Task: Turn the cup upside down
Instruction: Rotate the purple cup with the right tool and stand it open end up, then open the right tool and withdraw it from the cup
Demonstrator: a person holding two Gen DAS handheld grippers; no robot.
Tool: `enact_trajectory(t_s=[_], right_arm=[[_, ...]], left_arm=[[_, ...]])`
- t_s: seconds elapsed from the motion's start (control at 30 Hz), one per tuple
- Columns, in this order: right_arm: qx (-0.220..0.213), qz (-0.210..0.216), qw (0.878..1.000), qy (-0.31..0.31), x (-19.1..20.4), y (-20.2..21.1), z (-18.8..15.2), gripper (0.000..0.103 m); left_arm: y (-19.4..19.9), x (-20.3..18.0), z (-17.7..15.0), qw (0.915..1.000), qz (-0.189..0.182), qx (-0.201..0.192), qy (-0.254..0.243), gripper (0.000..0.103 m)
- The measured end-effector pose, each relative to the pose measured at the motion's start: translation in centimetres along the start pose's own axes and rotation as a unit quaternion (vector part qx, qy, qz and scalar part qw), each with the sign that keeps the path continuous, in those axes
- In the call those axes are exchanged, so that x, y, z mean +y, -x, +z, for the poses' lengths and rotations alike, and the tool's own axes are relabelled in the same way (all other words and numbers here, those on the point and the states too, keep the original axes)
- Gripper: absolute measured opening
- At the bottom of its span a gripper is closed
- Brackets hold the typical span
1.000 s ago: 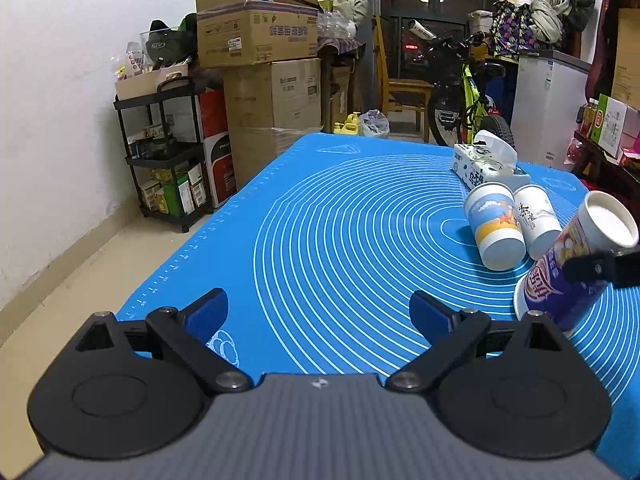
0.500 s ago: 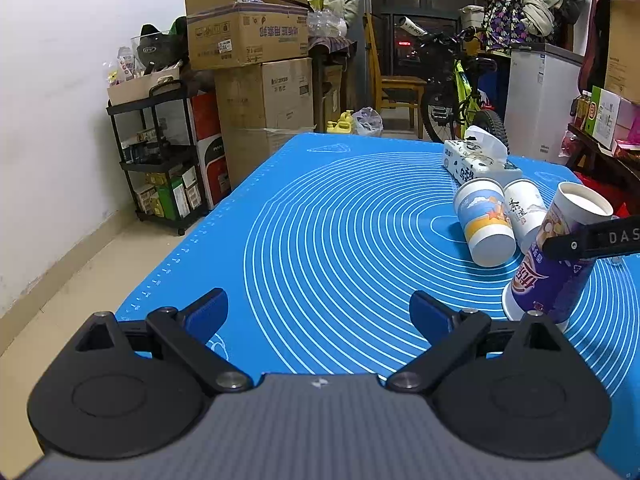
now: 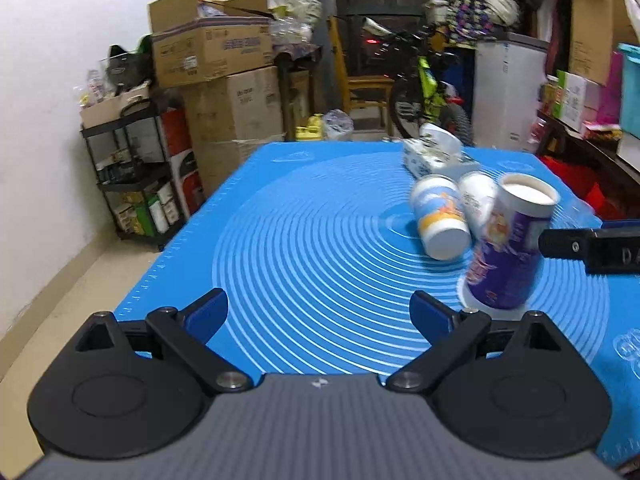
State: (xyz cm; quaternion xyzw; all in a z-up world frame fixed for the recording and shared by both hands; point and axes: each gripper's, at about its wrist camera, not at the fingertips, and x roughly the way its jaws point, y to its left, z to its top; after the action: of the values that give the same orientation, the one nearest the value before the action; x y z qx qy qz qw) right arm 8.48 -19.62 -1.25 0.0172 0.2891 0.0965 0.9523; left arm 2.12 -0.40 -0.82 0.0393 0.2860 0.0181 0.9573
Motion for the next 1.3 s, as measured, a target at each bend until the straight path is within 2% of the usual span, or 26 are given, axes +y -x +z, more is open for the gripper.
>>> enact_trajectory(t_s=[0.2,0.57,1.3], right_arm=[[-0.009,-0.022,1.000,-0.015,0.0,3.8,-2.6,0.098],[-0.019,-0.041,0.999,0.001,0.9,7.8,-5.0,0.099],[0.000,-0.029,1.000,-0.003,0.0,9.1,-6.5,0.099]], left_arm=[[0.9,-1.8,-0.9,0.9994,-0.020,0.004,-0.029,0.097],[2.0,-2.4,-2.0,0.9991,-0.029,0.002,-0.030,0.097],[3.0,-3.2,-2.8,0.9983,-0.042,0.004,-0.040,0.097]])
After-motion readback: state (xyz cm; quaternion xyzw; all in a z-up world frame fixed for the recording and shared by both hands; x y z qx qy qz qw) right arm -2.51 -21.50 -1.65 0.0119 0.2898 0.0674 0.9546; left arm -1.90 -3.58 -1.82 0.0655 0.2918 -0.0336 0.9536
